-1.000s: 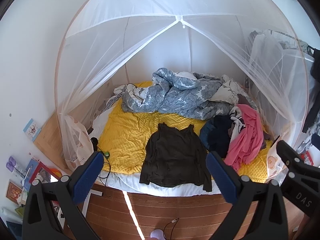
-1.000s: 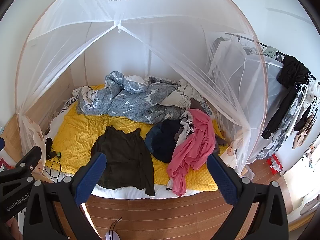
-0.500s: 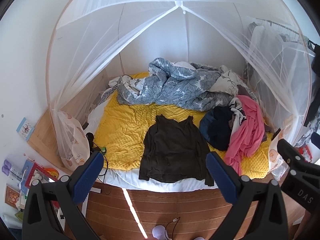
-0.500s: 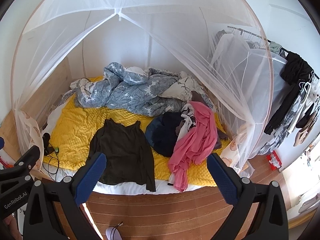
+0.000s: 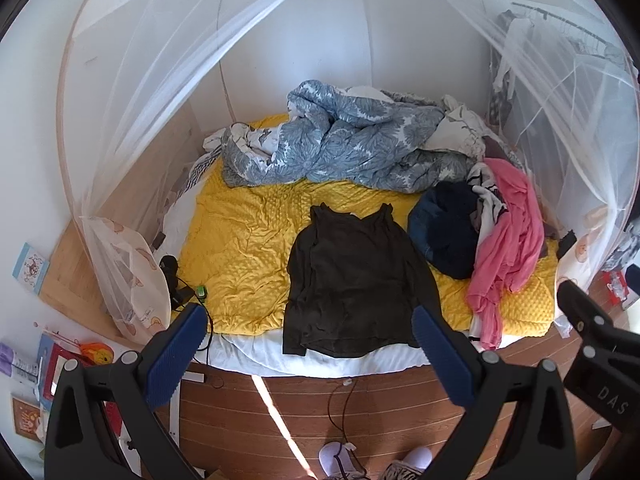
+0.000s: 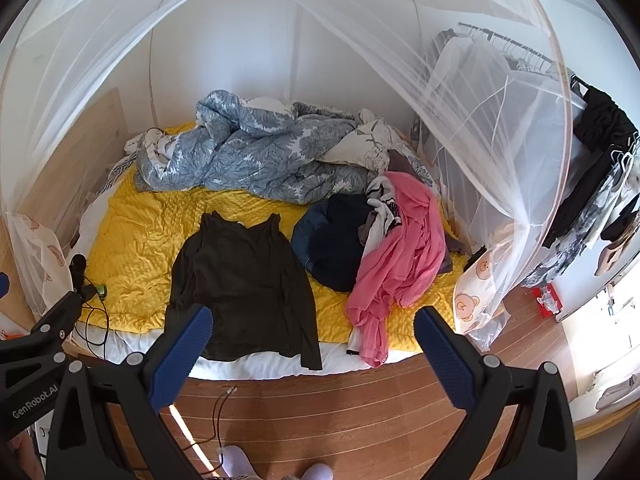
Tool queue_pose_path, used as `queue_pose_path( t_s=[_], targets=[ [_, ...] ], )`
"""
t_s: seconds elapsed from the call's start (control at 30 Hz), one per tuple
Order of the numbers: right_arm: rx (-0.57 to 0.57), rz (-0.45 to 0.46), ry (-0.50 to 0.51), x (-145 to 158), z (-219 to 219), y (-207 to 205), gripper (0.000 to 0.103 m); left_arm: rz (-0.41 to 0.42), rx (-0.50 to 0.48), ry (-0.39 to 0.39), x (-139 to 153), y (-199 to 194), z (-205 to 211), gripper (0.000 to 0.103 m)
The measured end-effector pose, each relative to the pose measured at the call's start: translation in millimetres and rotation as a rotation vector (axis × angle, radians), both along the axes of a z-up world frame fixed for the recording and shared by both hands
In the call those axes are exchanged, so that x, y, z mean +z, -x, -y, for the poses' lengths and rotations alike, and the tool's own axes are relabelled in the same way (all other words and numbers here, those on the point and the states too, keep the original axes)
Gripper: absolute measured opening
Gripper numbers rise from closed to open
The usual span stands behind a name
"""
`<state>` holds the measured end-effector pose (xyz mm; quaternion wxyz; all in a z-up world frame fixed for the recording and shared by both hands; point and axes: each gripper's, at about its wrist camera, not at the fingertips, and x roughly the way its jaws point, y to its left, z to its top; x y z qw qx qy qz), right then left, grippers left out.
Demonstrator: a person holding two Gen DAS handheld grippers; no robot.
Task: Fold clothes
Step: 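Move both tools toward the dark olive shirt on the yellow blanket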
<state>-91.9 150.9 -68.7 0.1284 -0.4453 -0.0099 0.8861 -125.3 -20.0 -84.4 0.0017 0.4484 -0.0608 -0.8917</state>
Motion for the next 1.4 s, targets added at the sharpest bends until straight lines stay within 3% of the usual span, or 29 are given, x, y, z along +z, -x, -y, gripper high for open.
queue_pose_path(
  t_s=[0.3,0.47,0.93,1.2,1.4],
  targets=[
    [0.053,0.062,0.048,-37,-30,56,0.103,0.067,0.08,0.008,-34,45,-27,0.103],
    [0.129,0.099,0.053,-51,-51,95,0.103,0.099,0.149,-0.026,-46,71,-47,0.103],
    [0.262,0.129,0.055,-66,-78,154,0.103,0.08,0.235,-0.047,-55,102,-68,0.103],
    [0.261,0.156,0.049,-85,-63,165,0.103,0.131,0.229,-0.001,-80,114,-45,0.103],
    [0.189,0.164,0.018,-101,-39,167,0.103,0.162,0.128,0.024,-108,131,-20,0.103]
  ],
)
